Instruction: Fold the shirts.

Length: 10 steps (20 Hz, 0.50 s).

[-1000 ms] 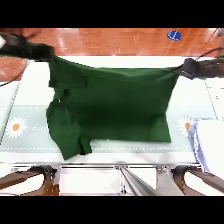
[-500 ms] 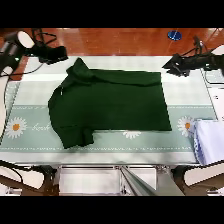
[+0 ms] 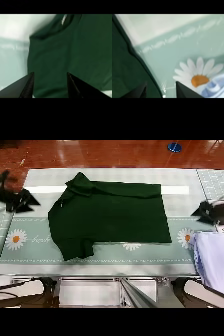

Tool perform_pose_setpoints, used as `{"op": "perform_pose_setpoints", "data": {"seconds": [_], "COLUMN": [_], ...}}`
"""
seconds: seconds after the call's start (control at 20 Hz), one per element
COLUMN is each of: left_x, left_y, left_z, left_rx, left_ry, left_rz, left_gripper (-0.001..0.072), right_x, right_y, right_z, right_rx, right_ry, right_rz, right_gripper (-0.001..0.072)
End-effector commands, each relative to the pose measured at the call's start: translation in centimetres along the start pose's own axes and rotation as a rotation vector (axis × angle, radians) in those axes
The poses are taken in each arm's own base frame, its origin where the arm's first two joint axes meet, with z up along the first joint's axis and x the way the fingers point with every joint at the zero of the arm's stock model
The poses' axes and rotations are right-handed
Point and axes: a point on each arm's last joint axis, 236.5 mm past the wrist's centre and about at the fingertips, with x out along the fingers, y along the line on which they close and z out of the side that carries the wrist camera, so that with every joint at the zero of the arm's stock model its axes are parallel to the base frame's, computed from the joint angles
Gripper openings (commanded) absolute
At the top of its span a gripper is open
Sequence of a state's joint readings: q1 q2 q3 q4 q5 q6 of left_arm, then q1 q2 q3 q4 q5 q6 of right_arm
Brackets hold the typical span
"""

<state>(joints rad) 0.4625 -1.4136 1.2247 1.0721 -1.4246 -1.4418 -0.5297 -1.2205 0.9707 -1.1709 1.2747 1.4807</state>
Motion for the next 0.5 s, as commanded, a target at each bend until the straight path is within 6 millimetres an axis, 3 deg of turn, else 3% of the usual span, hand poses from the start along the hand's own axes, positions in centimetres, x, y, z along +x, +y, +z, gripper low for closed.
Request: {"op": "perform_pose_setpoints", "data": {"seconds": [0.0,0.1,0.25,0.45], "left_x": [2.2,4.5,7.5,8.6], "left_y": [1.8,2.7,3.6,4.5], "left_z": [-6.2,-8.5,-10.1,-9.6], "left_rx": [-0.144,-0.162,-0.256,-0.275], "left_ry": [0.034,0.087,0.107,0.071], "left_rz": [-0.160,-0.162,-0.132,-0.098], "left_gripper": [0.0506,0.0506,0.0505,0.0505], "right_x": [2.4,2.6,2.6,2.6], "right_y": [0.7,2.6,3.2,3.2], "right_z": [-5.5,-6.8,-7.9,-8.0], "right_rx": [0.070,0.073,0.069,0.067], "right_ry": [-0.057,-0.062,-0.031,-0.030], "right_rz": [0.130,0.218,0.245,0.246], "right_gripper": [0.0419,0.0419,0.0419,0.0419]}}
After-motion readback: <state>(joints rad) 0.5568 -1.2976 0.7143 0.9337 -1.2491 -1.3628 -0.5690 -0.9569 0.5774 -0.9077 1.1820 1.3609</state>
